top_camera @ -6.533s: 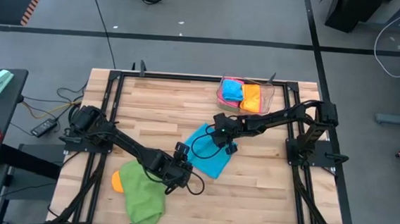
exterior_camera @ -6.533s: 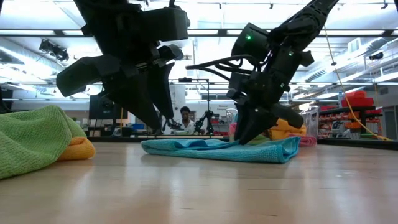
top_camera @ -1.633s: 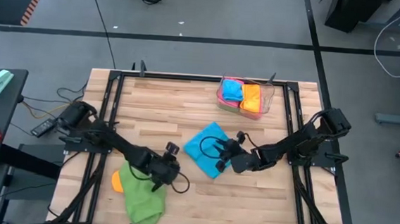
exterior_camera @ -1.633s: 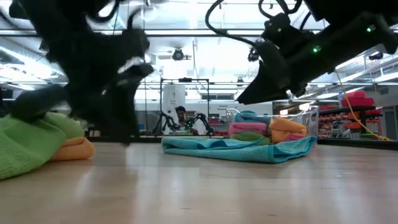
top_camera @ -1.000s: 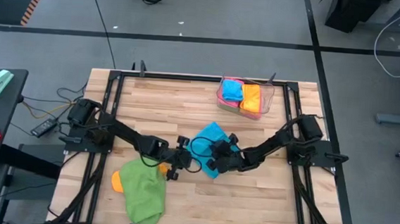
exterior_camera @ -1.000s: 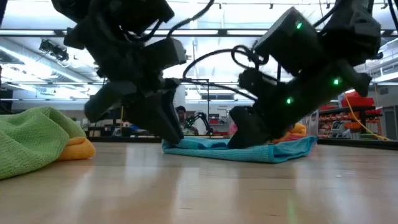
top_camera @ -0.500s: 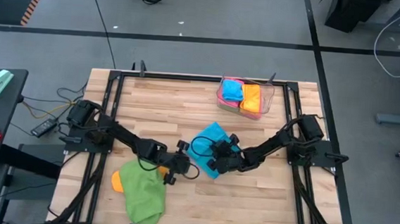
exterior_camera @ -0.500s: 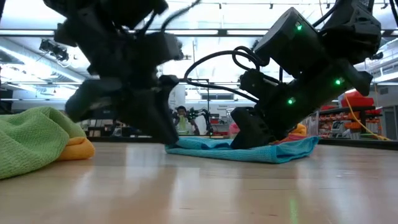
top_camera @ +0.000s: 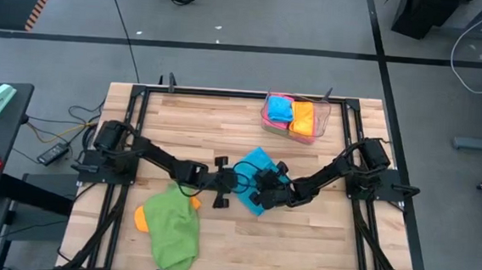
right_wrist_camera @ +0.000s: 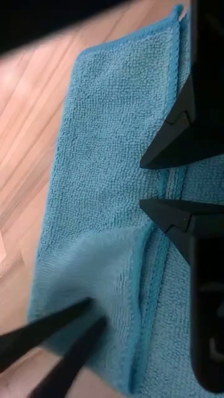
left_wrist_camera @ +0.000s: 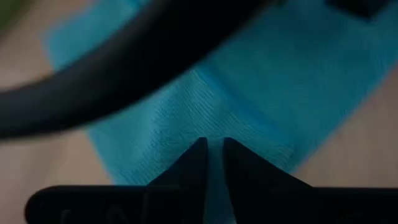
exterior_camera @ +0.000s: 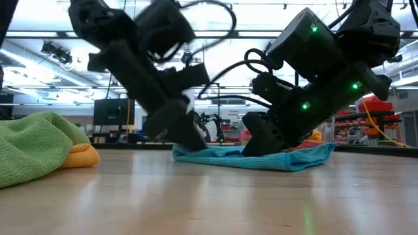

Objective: Fold microfiber towels
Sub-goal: Fold the blue towel

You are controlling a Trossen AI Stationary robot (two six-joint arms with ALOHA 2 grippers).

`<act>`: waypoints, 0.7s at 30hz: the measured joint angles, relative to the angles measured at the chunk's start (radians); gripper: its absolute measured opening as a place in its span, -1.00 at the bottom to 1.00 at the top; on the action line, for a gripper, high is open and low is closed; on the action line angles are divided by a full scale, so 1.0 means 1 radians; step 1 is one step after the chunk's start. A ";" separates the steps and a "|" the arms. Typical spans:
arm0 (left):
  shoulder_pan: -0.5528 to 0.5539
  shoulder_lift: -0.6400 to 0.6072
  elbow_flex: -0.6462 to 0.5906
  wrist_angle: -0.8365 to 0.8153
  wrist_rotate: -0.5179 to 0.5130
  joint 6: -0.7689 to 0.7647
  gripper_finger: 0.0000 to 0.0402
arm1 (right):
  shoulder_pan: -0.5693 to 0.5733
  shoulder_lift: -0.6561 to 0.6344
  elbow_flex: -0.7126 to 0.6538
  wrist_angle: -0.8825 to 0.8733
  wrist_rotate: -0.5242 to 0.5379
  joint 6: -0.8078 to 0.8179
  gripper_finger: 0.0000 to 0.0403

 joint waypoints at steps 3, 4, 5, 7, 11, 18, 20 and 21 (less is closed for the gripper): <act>-0.006 0.010 0.002 -0.014 0.072 0.000 -0.73 | 0.000 0.000 0.000 0.000 0.000 0.000 -0.51; -0.015 0.010 0.003 -0.027 0.073 0.000 -0.74 | 0.000 0.000 0.000 0.000 0.000 0.000 -0.51; -0.023 0.010 0.004 -0.038 0.072 0.000 -0.75 | 0.000 0.000 0.000 0.000 -0.001 0.000 -0.51; -0.038 -0.004 0.003 -0.068 0.077 0.006 -0.78 | 0.000 0.000 0.000 0.001 -0.005 -0.001 -0.51; -0.062 -0.037 0.000 -0.110 0.094 0.031 -0.82 | 0.000 0.000 0.000 0.000 -0.005 0.000 -0.51; -0.086 -0.091 -0.001 -0.124 0.104 0.088 -0.88 | 0.000 0.000 0.000 -0.002 -0.005 -0.002 -0.51; -0.091 -0.092 -0.001 -0.125 0.101 0.112 -0.89 | 0.000 0.000 0.000 -0.004 -0.004 -0.006 -0.51; -0.096 -0.092 -0.001 -0.125 0.099 0.119 -0.89 | 0.000 0.000 0.000 -0.004 -0.004 -0.012 -0.51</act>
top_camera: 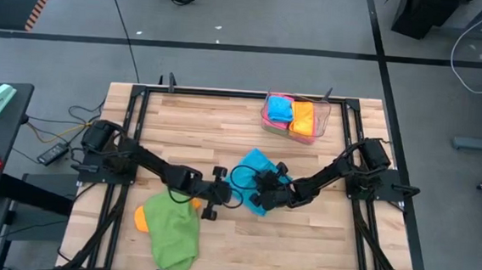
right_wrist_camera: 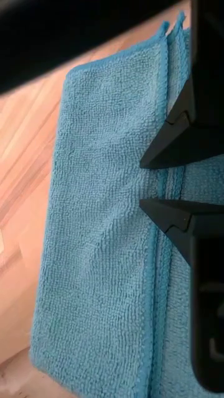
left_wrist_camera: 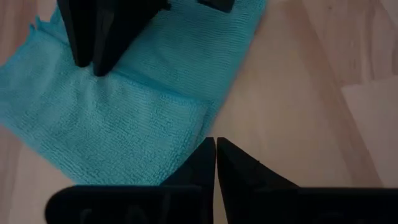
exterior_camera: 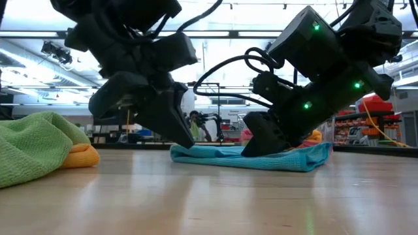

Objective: Fold microfiber towels
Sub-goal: Fold the blue towel

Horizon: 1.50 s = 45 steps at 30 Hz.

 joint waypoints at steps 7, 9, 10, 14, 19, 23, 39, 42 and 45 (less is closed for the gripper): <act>-0.042 0.000 0.000 0.001 -0.008 0.006 -0.88 | 0.014 -0.082 -0.004 -0.040 0.003 -0.114 -0.51; -0.051 0.000 0.000 0.002 -0.023 0.021 -0.89 | 0.026 -0.135 -0.001 -0.049 0.010 -0.167 -0.51; -0.054 0.000 0.000 0.002 -0.024 0.027 -0.90 | 0.033 -0.159 -0.001 -0.067 0.013 -0.191 -0.51; -0.056 -0.001 0.000 0.003 -0.025 0.029 -0.92 | 0.065 -0.247 -0.001 -0.156 -0.015 -0.306 -0.51; -0.054 -0.001 0.000 0.001 -0.028 0.029 -0.85 | 0.088 -0.323 -0.001 -0.315 -0.129 -0.441 -0.51; -0.053 -0.001 0.000 -0.001 -0.034 0.022 -0.78 | 0.055 -0.376 -0.001 -0.394 -0.210 -0.417 -0.47; -0.072 -0.007 0.000 -0.127 -0.268 0.230 -0.37 | -0.268 -0.385 0.000 -0.374 -0.529 -0.481 -0.02; -0.064 -0.007 0.002 -0.139 -0.276 0.263 -0.18 | -0.290 -0.389 0.000 -0.339 -0.529 -0.494 0.00; -0.047 -0.007 0.002 -0.142 -0.277 0.278 -0.04 | -0.293 -0.388 0.000 -0.326 -0.530 -0.505 0.01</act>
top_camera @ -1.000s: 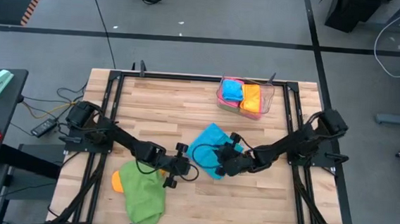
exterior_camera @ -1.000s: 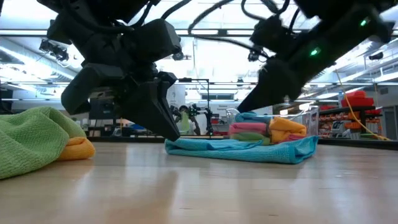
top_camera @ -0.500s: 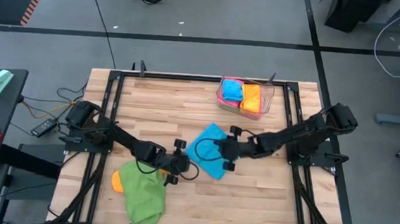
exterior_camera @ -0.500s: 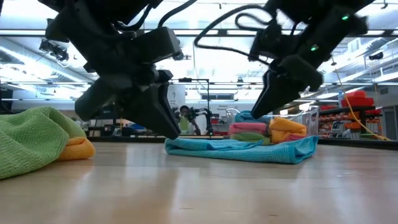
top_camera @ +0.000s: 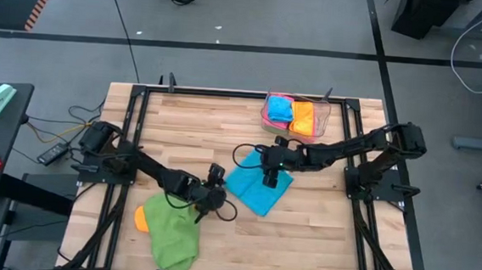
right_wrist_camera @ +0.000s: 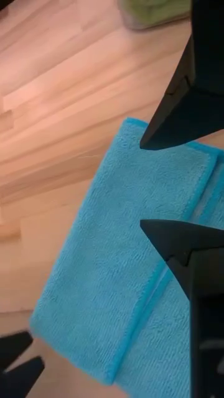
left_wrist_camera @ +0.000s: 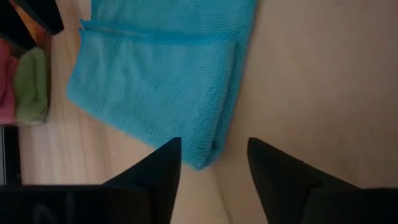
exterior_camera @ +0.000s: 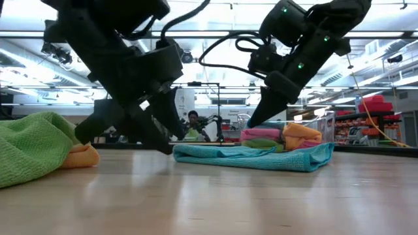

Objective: Fold microfiber towels
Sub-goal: Fold the blue towel

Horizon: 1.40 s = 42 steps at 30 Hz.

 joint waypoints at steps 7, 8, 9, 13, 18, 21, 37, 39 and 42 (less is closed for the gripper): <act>0.061 0.001 0.000 -0.018 0.019 -0.100 0.01 | 0.007 0.000 0.000 0.008 -0.003 -0.001 0.01; 0.070 0.001 0.000 -0.021 0.030 -0.110 -0.01 | 0.011 0.000 0.000 0.008 -0.004 0.000 0.01; 0.076 0.001 0.000 -0.022 0.048 -0.124 -0.03 | 0.012 0.000 0.000 0.009 -0.004 0.001 0.01; 0.105 0.009 0.000 -0.027 0.138 -0.175 -0.11 | 0.026 0.000 0.000 0.016 -0.004 0.000 0.01; 0.131 0.016 0.000 -0.022 0.164 -0.286 -0.18 | 0.039 0.000 0.000 0.016 -0.004 0.000 0.01; 0.140 0.016 0.000 -0.024 0.182 -0.342 -0.22 | 0.039 0.000 0.000 0.016 -0.003 0.000 0.01; 0.146 0.019 0.000 -0.028 0.180 -0.438 -0.77 | 0.043 0.000 0.000 0.016 -0.003 -0.013 0.01; 0.147 0.019 -0.001 -0.037 0.175 -0.415 -0.92 | 0.045 0.000 0.000 0.016 -0.003 -0.022 0.01; 0.146 0.019 0.000 -0.071 0.165 -0.386 -0.93 | 0.046 0.000 0.000 0.016 -0.003 -0.007 0.01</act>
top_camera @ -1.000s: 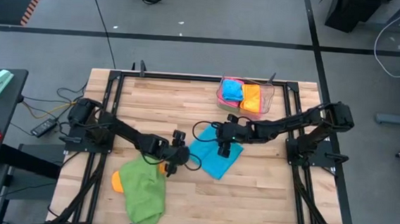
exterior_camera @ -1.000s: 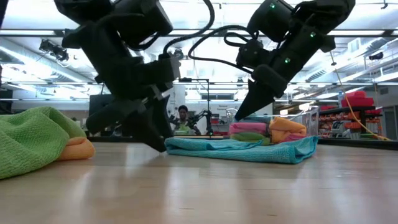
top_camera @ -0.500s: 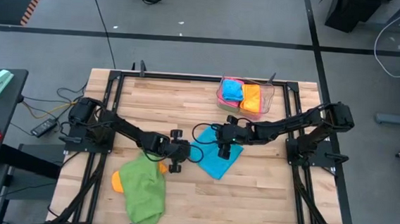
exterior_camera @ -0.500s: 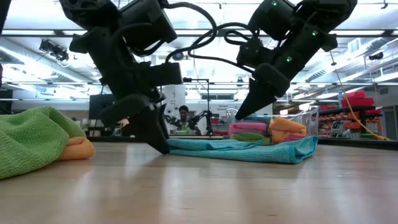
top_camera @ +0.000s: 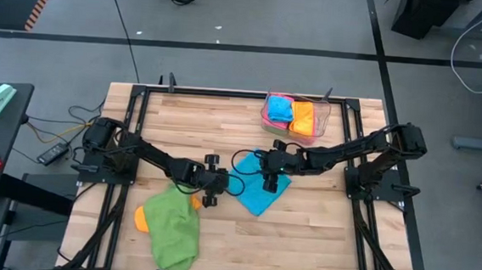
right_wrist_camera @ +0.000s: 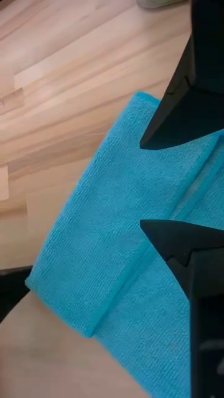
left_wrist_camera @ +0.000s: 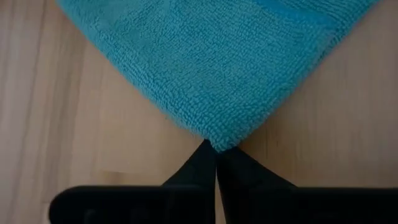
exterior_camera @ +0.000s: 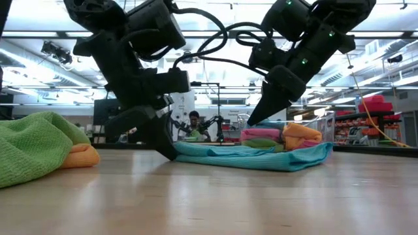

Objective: Fold microfiber towels
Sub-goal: Fold the blue towel

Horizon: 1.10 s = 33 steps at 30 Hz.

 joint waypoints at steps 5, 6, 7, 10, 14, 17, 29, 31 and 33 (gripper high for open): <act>-0.009 -0.003 0.003 -0.085 -0.047 0.114 -0.95 | 0.012 0.000 0.000 0.002 -0.020 0.004 0.01; -0.009 -0.003 0.004 -0.103 -0.057 0.141 -0.96 | 0.015 0.000 0.000 0.006 -0.022 0.004 0.01; -0.009 -0.003 0.003 -0.119 -0.071 0.165 -0.97 | 0.020 0.000 0.000 0.013 -0.022 0.005 0.01; -0.009 -0.003 0.002 -0.166 -0.132 0.239 -0.93 | 0.031 0.000 0.001 0.035 -0.022 0.005 0.01; -0.006 0.000 -0.002 -0.223 -0.231 0.342 -0.86 | 0.038 0.000 0.001 0.046 -0.023 0.007 0.01; 0.001 0.002 -0.004 -0.230 -0.284 0.381 -0.87 | 0.037 0.000 0.001 0.051 -0.023 0.008 0.01; 0.009 -0.015 -0.002 -0.251 -0.308 0.280 -0.34 | 0.058 0.009 0.001 -0.005 -0.033 0.013 0.01; 0.009 -0.023 -0.002 -0.256 -0.313 0.253 -0.19 | 0.069 0.031 0.001 -0.011 -0.034 0.014 0.01; 0.009 -0.038 -0.002 -0.283 -0.314 0.224 -0.06 | 0.078 0.065 0.001 -0.005 -0.037 0.010 0.01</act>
